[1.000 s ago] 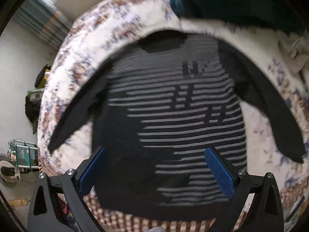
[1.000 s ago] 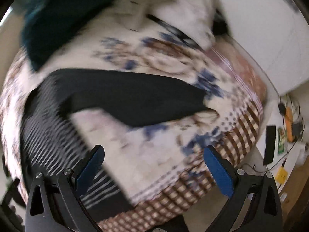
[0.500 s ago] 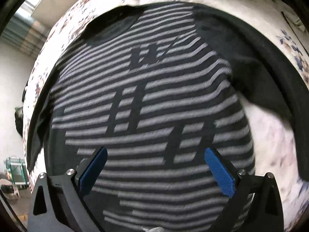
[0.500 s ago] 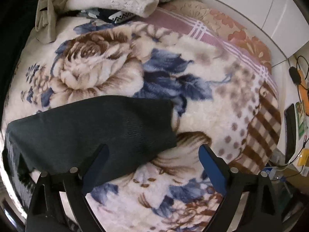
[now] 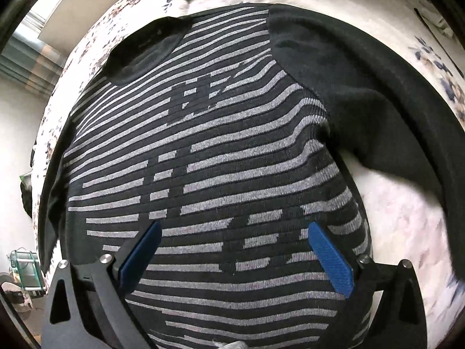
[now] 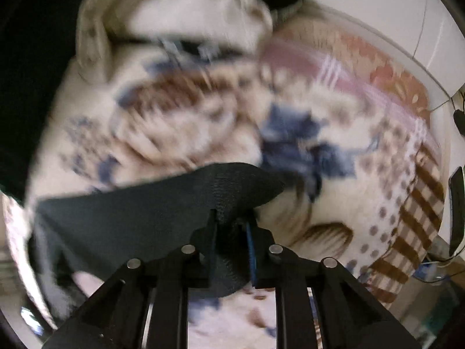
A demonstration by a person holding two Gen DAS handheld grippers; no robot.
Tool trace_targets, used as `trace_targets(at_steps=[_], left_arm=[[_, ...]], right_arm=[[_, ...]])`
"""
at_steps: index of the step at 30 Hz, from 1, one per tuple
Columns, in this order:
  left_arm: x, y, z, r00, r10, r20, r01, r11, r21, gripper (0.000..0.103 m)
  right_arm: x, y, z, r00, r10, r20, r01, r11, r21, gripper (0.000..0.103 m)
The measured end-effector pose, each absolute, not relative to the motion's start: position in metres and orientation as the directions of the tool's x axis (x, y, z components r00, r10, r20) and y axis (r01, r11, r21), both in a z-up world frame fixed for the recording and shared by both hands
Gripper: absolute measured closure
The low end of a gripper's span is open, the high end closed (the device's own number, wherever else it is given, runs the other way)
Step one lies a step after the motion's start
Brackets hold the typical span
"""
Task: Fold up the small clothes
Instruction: 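Move both tools down toward the sweater's sleeve cuffs, then grasp one sleeve cuff with the right gripper and lift it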
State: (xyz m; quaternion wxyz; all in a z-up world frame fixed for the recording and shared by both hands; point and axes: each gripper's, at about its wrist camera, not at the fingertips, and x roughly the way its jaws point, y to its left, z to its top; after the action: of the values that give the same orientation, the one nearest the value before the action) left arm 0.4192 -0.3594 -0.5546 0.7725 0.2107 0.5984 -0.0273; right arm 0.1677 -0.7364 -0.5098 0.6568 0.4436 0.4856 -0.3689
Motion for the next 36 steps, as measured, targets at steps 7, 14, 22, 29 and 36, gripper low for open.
trace_targets(at_steps=[7,14,22,29,36], left_arm=[[0.422,-0.364,-0.553,0.276,0.189,-0.942,0.284,0.921,0.268,0.000],[0.425,-0.370,-0.555,0.276,0.189,-0.942,0.282,0.922,0.267,0.000],[0.429,-0.362,-0.568,0.240,0.180,-0.954,0.267,0.932,0.244,0.000],[0.448,-0.342,-0.593,0.157,0.088,-0.984,0.209,0.971,0.120,0.000],[0.459,-0.324,-0.575,0.169,0.083,-0.982,0.164,0.980,0.111,0.000]], right_arm=[[0.191,-0.811,-0.468,0.329,-0.186,-0.926,0.917,0.298,0.266,0.086],[0.222,-0.845,-0.520,0.151,-0.149,-0.977,0.912,0.403,0.080,0.064],[0.151,-0.829,-0.548,0.439,-0.029,-0.898,0.897,0.077,0.436,0.039],[0.134,-0.824,-0.607,0.676,-0.159,-0.719,0.704,-0.149,0.695,0.037],[0.189,-0.818,-0.602,0.656,-0.158,-0.738,0.742,-0.043,0.669,0.094]])
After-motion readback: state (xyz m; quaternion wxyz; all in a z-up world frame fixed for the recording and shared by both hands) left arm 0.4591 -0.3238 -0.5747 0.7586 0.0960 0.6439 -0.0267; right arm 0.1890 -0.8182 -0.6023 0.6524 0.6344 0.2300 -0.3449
